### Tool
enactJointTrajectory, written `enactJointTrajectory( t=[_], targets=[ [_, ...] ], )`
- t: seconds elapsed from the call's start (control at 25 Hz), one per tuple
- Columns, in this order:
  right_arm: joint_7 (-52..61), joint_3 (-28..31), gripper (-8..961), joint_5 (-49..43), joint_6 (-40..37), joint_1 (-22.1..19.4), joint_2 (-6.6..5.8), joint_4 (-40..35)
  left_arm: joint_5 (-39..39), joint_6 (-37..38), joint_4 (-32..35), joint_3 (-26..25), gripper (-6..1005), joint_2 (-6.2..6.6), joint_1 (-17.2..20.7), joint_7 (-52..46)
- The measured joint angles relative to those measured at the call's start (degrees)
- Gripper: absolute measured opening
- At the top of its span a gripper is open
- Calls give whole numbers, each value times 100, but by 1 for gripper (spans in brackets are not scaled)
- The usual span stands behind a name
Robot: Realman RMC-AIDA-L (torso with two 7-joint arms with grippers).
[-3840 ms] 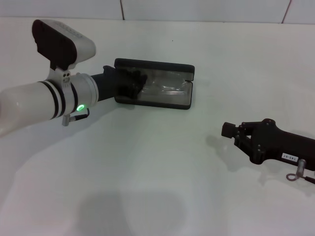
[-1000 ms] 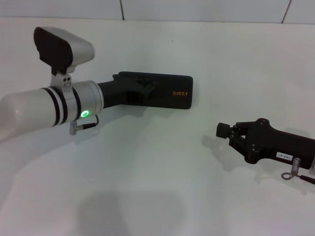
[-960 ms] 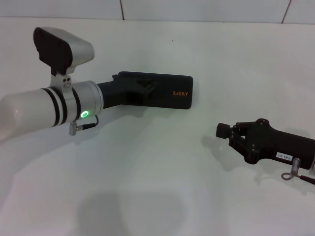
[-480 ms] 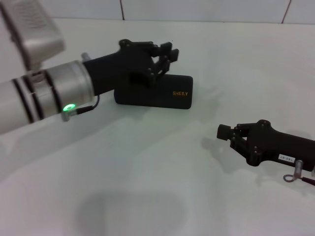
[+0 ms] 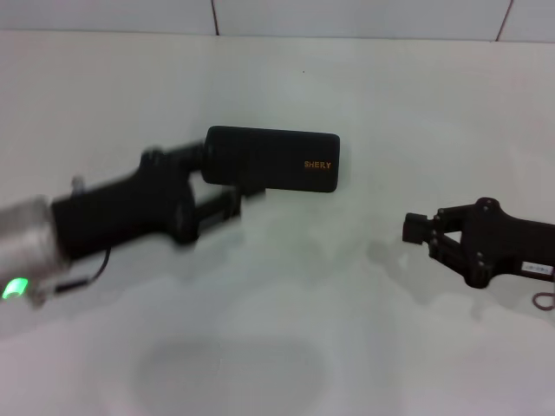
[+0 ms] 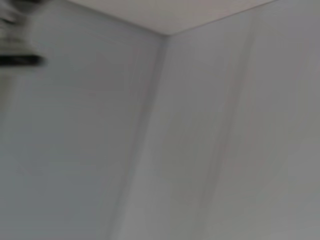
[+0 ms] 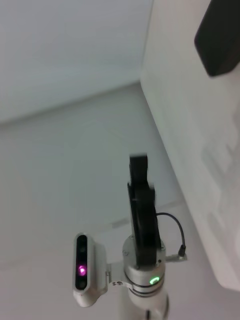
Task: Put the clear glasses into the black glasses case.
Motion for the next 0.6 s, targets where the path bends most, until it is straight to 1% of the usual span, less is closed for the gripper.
enactJointTrajectory(
  t=[0.04,0.12,0.16,0.2,0.28,0.36,0.4,0.48,0.52,0.56,0.6],
  targets=[
    [47,13,53,-167,-104,-24,-78,-211,42,499,-195,-115,445,36,34,352],
    [95,17,53,-270,-147,-51,-124,-424,68,1076,-493,-290,542,75,68,851],
    [134,18,53,-357,-168,-77,-149,-651,126,1329,-649,-400,590,81,107,1030],
    [187,17,53,-475,-186,-102,-159,-864,231,1406,-682,-447,608,87,145,1041],
    [345,16,133,-785,-186,-169,-145,-1329,441,1440,-697,-472,645,93,199,1038],
    [531,23,212,-1217,-144,-243,-71,-1860,742,1443,-715,-476,682,87,249,1053],
    [570,23,252,-1425,-117,-263,-6,-2107,865,1429,-727,-477,701,70,272,1075],
    [546,30,386,-1672,-94,-295,117,-2379,1062,1327,-767,-479,738,53,303,1146],
    [525,29,453,-1755,-88,-305,159,-2455,1142,1239,-797,-481,756,49,311,1178],
    [471,31,478,-1911,-77,-330,242,-2591,1184,1173,-817,-483,775,48,315,1198],
    [454,32,503,-1953,-73,-339,263,-2632,1210,1119,-833,-488,793,48,325,1214]
  ],
)
